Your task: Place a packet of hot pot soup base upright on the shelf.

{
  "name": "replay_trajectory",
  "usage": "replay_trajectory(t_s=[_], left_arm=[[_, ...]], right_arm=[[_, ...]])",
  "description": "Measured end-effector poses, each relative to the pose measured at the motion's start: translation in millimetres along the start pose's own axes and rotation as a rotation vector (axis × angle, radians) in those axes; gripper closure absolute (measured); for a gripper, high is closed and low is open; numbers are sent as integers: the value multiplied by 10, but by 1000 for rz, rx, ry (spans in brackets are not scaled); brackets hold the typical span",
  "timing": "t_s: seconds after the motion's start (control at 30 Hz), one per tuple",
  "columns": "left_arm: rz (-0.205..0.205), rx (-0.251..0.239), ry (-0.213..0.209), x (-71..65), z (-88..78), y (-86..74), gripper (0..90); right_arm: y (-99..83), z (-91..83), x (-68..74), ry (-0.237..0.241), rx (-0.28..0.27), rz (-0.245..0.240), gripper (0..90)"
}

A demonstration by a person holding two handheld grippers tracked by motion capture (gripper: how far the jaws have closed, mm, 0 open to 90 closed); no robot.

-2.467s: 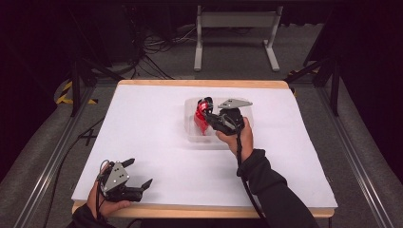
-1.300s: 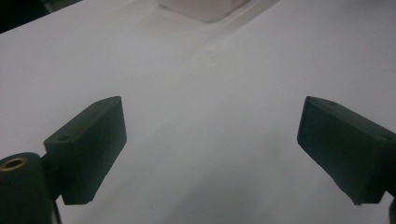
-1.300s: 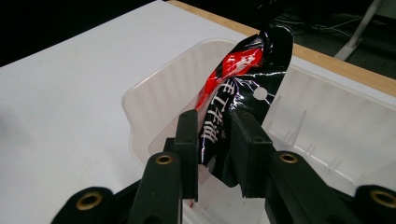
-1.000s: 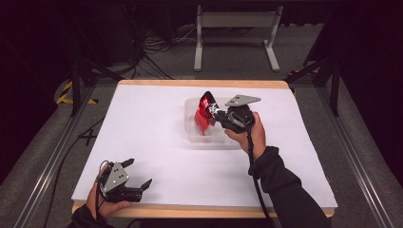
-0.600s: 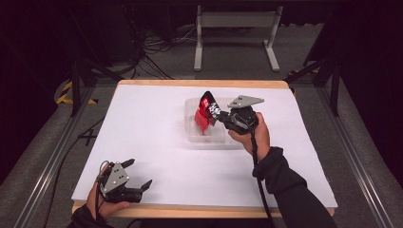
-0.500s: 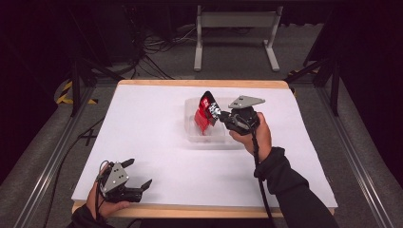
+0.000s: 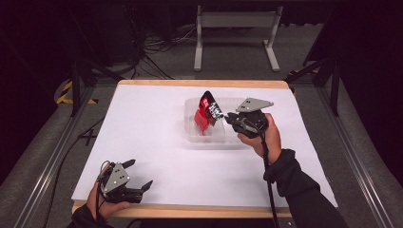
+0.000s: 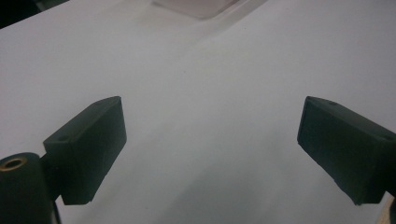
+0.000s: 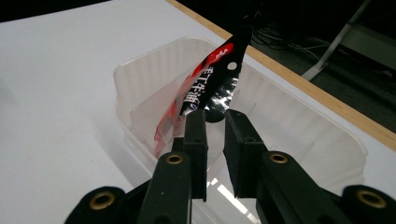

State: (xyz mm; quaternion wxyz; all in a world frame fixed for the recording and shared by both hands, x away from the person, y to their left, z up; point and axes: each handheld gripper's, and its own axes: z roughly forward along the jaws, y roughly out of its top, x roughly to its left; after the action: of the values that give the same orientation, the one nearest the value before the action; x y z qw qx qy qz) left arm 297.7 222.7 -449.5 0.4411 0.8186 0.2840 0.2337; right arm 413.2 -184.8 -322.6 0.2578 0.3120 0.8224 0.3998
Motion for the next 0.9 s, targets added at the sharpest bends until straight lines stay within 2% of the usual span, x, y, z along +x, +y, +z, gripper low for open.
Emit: replay_trajectory(t_s=[0.13,0.2,0.5,0.7,0.9], left_arm=[[-2,-1,1,2,2,-2,86],[0,0,1,2,4,-2,87],[1,1,5,-5,3,0,87],[-4,-1,6,0,-3,-2,86],[0,2,6,-1,-3,-2,87]], right_arm=[[-20,-44,4,-8,8,-21,788],[-32,-85,10,-20,14,-48,783],[-127,-199,-7,-15,25,-65,739],[-192,-276,-42,-25,26,-76,658],[-239,-321,-59,-35,43,-93,617]])
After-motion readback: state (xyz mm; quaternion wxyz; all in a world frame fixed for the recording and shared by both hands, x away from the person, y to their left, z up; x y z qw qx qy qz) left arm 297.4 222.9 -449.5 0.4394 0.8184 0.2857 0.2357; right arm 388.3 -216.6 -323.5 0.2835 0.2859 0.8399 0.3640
